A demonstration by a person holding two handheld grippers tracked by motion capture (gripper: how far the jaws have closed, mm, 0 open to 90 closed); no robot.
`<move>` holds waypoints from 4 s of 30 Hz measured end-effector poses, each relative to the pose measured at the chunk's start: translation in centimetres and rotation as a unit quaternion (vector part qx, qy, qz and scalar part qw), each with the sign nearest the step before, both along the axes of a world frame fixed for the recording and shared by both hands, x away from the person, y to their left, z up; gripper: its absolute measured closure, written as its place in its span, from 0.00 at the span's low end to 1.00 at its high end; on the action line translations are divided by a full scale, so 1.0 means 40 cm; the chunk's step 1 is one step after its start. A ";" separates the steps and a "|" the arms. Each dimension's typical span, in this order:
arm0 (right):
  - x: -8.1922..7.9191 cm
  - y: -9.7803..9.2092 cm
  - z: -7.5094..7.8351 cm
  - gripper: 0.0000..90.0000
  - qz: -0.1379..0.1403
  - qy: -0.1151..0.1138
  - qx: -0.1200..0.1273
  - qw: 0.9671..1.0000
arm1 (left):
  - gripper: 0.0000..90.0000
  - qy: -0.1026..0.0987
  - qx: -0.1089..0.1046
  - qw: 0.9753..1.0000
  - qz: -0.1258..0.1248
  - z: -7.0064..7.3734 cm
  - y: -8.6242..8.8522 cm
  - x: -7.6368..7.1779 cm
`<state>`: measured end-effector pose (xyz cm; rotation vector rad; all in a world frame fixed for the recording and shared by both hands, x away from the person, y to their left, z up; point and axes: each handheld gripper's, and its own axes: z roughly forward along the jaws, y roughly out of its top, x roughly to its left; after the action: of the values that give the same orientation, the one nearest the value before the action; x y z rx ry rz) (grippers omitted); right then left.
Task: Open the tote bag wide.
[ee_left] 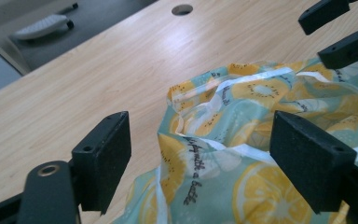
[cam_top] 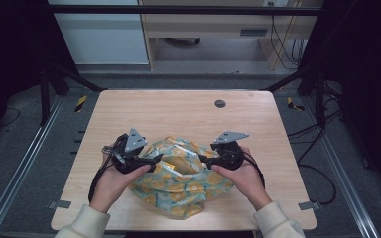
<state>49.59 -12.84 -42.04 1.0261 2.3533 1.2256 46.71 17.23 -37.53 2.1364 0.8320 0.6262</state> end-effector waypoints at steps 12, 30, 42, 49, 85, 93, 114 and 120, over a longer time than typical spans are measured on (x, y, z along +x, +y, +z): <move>-0.020 0.003 -0.070 0.28 -0.013 0.051 -0.019 0.998 | 0.24 0.044 -0.001 0.999 0.000 -0.056 0.014 -0.009; -0.063 0.002 -0.060 0.97 0.047 0.048 -0.004 0.998 | 0.68 0.041 -0.024 0.999 -0.014 -0.051 0.013 -0.038; -0.088 -0.011 0.008 0.98 0.042 -0.018 0.029 0.999 | 0.96 -0.019 -0.047 0.998 -0.033 -0.015 0.026 -0.074; -0.137 -0.015 0.011 0.98 0.061 -0.035 0.042 0.997 | 0.97 -0.028 -0.070 0.995 -0.063 -0.041 0.057 -0.133; -0.181 0.005 -0.131 0.98 0.147 0.031 0.012 0.989 | 0.98 0.059 0.029 0.993 -0.096 -0.241 0.072 -0.138; -0.179 0.008 -0.141 0.99 0.154 0.037 -0.002 0.987 | 0.98 0.064 0.040 0.993 -0.089 -0.263 0.065 -0.130; -0.182 0.023 -0.125 0.76 0.142 0.003 -0.019 0.990 | 0.96 0.084 0.006 0.995 -0.053 -0.269 0.085 -0.118; -0.183 0.016 -0.090 0.57 0.130 -0.019 0.004 0.991 | 0.97 0.079 0.009 0.996 -0.050 -0.267 0.087 -0.120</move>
<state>42.27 -12.21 -45.65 0.7064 2.5141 1.3309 41.91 20.70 -48.20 2.2498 0.8005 0.4199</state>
